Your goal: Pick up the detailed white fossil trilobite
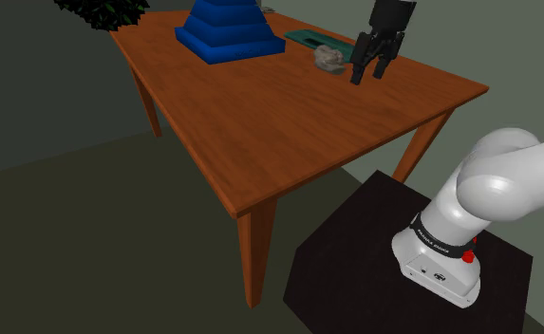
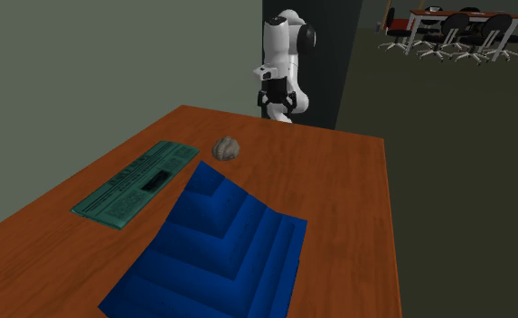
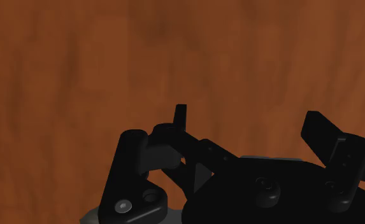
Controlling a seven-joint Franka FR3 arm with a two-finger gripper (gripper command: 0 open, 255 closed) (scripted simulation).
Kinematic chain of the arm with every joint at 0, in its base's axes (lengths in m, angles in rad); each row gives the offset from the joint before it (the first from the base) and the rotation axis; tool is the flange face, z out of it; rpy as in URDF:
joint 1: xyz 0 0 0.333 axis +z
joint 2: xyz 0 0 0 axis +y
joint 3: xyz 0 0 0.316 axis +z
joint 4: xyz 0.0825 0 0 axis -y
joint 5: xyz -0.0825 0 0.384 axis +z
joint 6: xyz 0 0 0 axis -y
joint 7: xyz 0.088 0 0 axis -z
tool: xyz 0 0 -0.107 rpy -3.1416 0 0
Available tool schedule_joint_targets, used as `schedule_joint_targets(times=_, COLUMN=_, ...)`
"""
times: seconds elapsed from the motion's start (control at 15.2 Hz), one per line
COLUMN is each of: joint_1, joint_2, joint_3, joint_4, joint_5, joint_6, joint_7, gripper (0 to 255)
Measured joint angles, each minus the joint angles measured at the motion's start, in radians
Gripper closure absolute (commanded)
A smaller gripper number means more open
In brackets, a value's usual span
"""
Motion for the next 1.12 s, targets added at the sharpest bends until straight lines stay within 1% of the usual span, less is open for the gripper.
schedule_joint_targets(times=0.13, joint_1=-0.006, joint_2=0.02, joint_3=0.005, joint_4=0.01, joint_5=-0.01, joint_6=0.009, joint_7=0.008, gripper=0)
schedule_joint_targets(times=0.46, joint_1=-0.055, joint_2=0.191, joint_3=0.068, joint_4=0.104, joint_5=-0.101, joint_6=0.084, joint_7=0.116, gripper=0)
schedule_joint_targets(times=0.73, joint_1=-0.106, joint_2=0.342, joint_3=0.111, joint_4=0.217, joint_5=-0.203, joint_6=0.11, joint_7=0.213, gripper=0)
schedule_joint_targets(times=0.79, joint_1=-0.116, joint_2=0.393, joint_3=0.125, joint_4=0.26, joint_5=-0.229, joint_6=0.113, joint_7=0.243, gripper=0)
schedule_joint_targets(times=1.12, joint_1=-0.163, joint_2=0.581, joint_3=0.165, joint_4=0.436, joint_5=-0.377, joint_6=0.086, joint_7=0.377, gripper=0)
